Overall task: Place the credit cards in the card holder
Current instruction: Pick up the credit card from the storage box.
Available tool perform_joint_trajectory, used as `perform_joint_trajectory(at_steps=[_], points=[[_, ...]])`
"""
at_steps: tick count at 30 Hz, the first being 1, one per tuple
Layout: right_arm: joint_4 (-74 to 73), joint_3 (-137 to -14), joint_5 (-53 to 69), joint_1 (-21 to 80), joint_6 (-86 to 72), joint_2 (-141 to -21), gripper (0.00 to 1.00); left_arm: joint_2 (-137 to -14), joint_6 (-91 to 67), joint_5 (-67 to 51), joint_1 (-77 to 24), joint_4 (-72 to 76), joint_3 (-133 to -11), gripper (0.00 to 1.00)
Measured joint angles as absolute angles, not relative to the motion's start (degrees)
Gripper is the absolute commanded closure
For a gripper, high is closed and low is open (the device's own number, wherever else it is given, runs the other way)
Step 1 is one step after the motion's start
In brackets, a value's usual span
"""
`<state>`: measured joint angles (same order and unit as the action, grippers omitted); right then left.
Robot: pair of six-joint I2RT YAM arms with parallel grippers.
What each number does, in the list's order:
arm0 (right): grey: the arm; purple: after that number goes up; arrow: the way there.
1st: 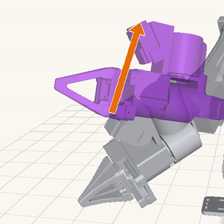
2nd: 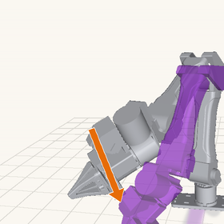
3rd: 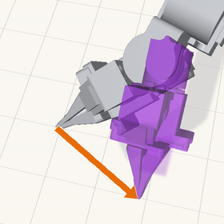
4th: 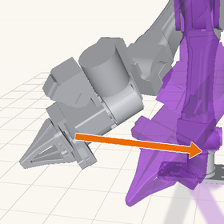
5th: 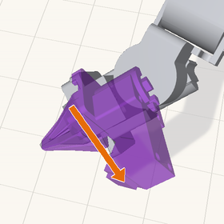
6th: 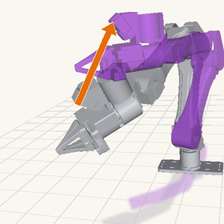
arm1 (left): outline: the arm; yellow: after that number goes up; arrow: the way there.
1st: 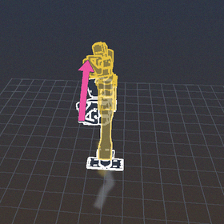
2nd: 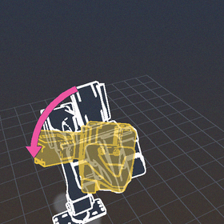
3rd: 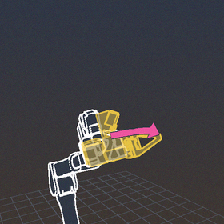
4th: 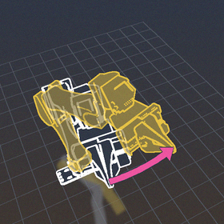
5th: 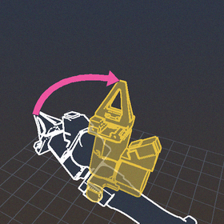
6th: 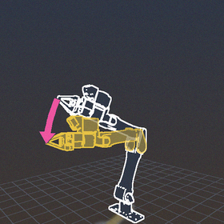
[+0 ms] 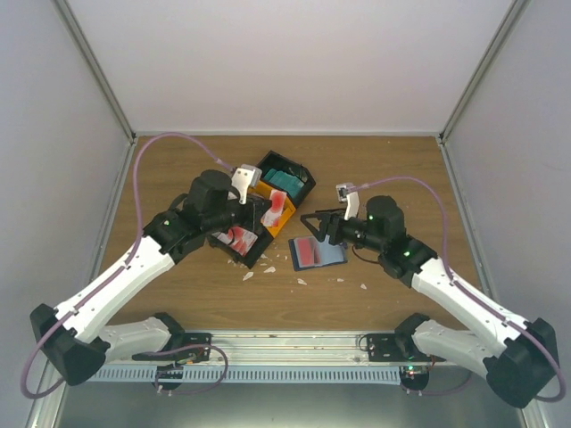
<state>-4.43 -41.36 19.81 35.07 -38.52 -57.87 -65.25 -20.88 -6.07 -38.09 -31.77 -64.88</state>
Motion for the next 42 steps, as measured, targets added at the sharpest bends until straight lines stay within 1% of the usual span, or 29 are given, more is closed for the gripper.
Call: perform_joint_trajectory(at_steps=[2,3,6,8,14,18,21,24,25,26,27,28,30,31,32,33,35,38,42], points=[[-1.43,-41.36,22.31,35.07,-38.87,-56.6,0.26,-64.03,-22.85,-10.55,-38.09,-28.34,-64.55,1.0],[0.25,-41.36,23.68,35.07,-39.11,-56.14,0.26,-63.33,-24.27,-13.1,-38.09,-26.17,-64.1,1.0],[4.64,-41.36,26.92,35.07,-40.45,-55.4,0.3,-61.67,-28.36,-19.27,-38.09,-20.58,-62.74,1.0],[7.4,-41.39,28.77,35.07,-41.78,-55.31,0.38,-60.97,-31.05,-22.46,-38.09,-17.52,-62.0,1.0],[12.67,-41.69,32.49,35.07,-46.35,-55.37,0.67,-60.34,-36.62,-28.36,-38.09,-12.36,-61.21,1.0],[15.84,-41.43,34.37,35.07,-49.47,-55.05,0.77,-60.12,-38.37,-29.67,-38.09,-10.85,-60.49,1.0],[18.48,-40.88,35.92,35.07,-51.46,-55.02,0.86,-60.1,-39.31,-30.15,-38.09,-10.28,-59.92,1.0],[19.66,-40.27,36.49,35.03,-52.93,-55.02,0.98,-60.1,-39.97,-30.59,-38.09,-9.82,-59.55,1.0],[19.97,-40.21,36.6,35.03,-53.19,-55.02,0.99,-60.1,-40.05,-30.52,-38.09,-9.85,-59.55,0.99],[20.56,-40.18,36.95,35.0,-53.76,-54.96,0.99,-60.1,-40.1,-30.26,-38.0,-9.93,-59.51,0.93],[20.67,-40.18,37.01,35.03,-53.6,-54.76,1.0,-60.12,-40.1,-30.17,-37.87,-10.0,-59.4,0.84],[20.4,-40.18,36.99,35.03,-53.47,-54.59,1.0,-60.12,-40.14,-30.06,-37.89,-10.09,-59.37,0.73],[19.31,-40.32,36.69,35.03,-52.49,-54.33,1.0,-60.14,-39.9,-29.5,-37.89,-10.41,-59.35,0.5],[17.69,-40.66,35.99,35.0,-51.57,-54.28,0.99,-60.14,-39.7,-28.99,-37.87,-10.92,-59.31,0.4],[15.22,-41.25,34.87,34.85,-50.26,-54.41,0.99,-60.14,-39.48,-28.38,-37.89,-11.46,-59.27,0.34],[12.99,-41.8,34.15,34.65,-49.06,-54.59,0.99,-60.14,-39.22,-27.42,-37.89,-12.08,-59.13,0.31],[7.29,-43.86,32.4,33.41,-45.89,-55.64,0.99,-60.2,-38.59,-25.61,-37.89,-13.63,-58.3,0.28],[-0.8,-47.09,29.78,29.71,-41.12,-58.59,1.0,-61.54,-37.45,-23.35,-37.89,-15.11,-55.83,0.28],[-9.89,-47.9,26.94,23.97,-35.2,-63.68,1.0,-67.26,-35.42,-21.93,-37.91,-15.97,-51.03,0.29]])
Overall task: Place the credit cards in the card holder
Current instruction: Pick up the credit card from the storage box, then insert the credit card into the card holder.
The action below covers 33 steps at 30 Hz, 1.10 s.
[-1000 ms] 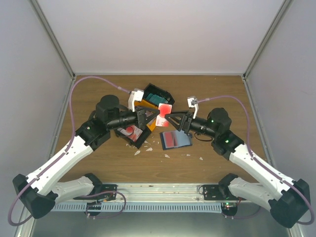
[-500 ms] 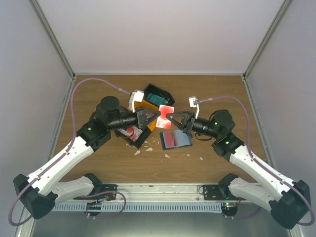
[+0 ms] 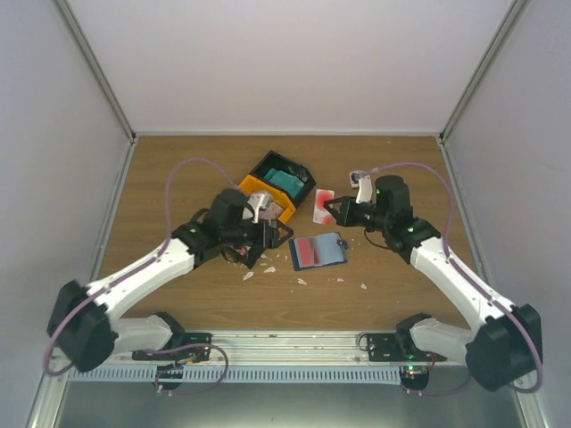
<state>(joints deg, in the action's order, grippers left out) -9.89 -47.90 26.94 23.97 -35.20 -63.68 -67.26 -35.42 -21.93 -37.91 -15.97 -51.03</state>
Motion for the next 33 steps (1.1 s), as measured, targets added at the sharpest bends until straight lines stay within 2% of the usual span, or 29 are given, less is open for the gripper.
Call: perform_joint_trajectory(at_steps=[7,15,26,33], points=[[-18.9,-44.12,26.37,16.71,-28.34,-68.34,1.0,-79.5,-32.36,-21.28,-39.33,-15.92,-46.65,0.3],[-19.25,-40.05,32.38,15.07,-24.03,-71.81,0.99,-90.65,-31.4,-14.9,-39.62,-17.02,-48.69,0.29],[-14.61,-38.68,39.09,15.03,-23.4,-83.24,0.99,-91.9,-32.18,-4.19,-39.64,-19.53,-51.7,0.26],[-12.25,-38.68,41.78,15.03,-24.21,-88.4,1.0,-91.88,-32.47,-3.27,-38.89,-20.03,-51.7,0.26]])
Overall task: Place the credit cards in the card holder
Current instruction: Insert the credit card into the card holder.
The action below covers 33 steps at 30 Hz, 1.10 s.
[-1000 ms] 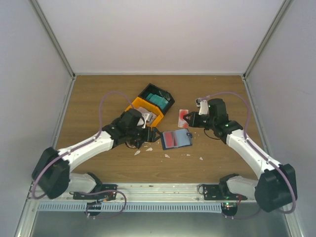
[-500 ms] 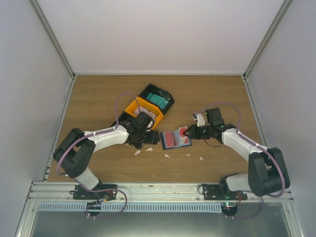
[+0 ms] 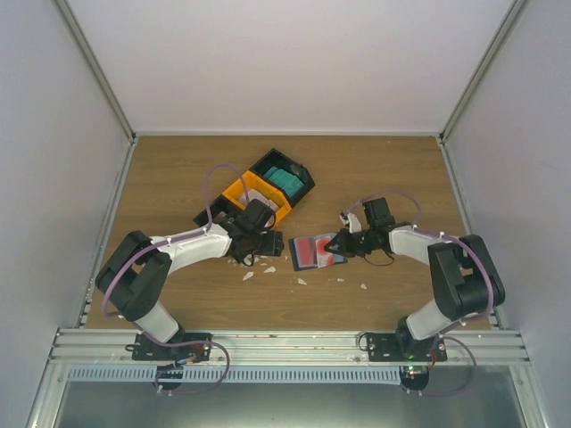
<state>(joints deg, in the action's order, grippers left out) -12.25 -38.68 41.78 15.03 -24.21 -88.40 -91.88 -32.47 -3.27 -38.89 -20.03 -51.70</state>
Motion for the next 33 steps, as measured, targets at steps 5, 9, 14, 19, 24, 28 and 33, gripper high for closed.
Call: perform_joint_trajectory(at_steps=[5,9,14,19,24,28,33], points=[[-11.31,-39.33,42.92,15.03,-24.8,-92.2,1.0,-91.9,-32.77,-7.25,-38.94,-18.04,-51.7,0.32],[-10.5,-41.3,44.97,15.03,-24.84,-96.07,1.0,-92.9,-33.69,-8.54,-39.75,-17.32,-52.56,0.37],[-10.28,-42.78,46.04,15.05,-24.88,-98.32,0.99,-95.2,-34.61,-8.58,-41.21,-16.91,-53.15,0.45],[-10.2,-43.66,46.76,15.07,-25.36,-99.66,0.99,-97.08,-35.27,-8.58,-42.0,-16.88,-53.32,0.57],[-9.15,-44.58,47.24,15.88,-26.94,-100.51,0.99,-99.09,-35.14,-7.97,-42.63,-17.02,-54.3,0.63],[-8.08,-45.76,46.7,17.89,-29.17,-101.21,1.0,-99.42,-35.14,-7.09,-42.78,-17.19,-54.48,0.67],[-6.9,-47.44,44.95,20.1,-31.92,-102.13,1.0,-99.5,-34.7,-5.43,-42.78,-17.67,-54.48,0.68]])
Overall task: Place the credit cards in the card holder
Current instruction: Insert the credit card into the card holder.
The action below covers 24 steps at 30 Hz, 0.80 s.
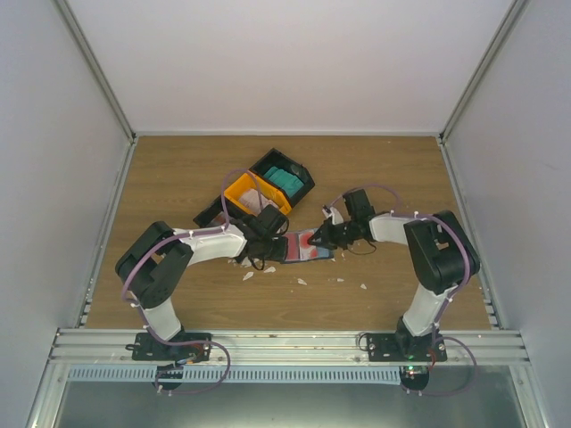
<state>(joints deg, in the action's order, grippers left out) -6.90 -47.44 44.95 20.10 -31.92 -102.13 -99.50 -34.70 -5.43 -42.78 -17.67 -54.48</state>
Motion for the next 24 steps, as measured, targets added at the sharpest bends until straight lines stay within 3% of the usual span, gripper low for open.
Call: perform_joint_trajectory(at_steps=[24], points=[[-0.97,-51.77,43.62,25.23,-37.85,-107.11,0.99,-99.61,-33.47,-3.92,-42.81,-18.61,-54.48,0.77]])
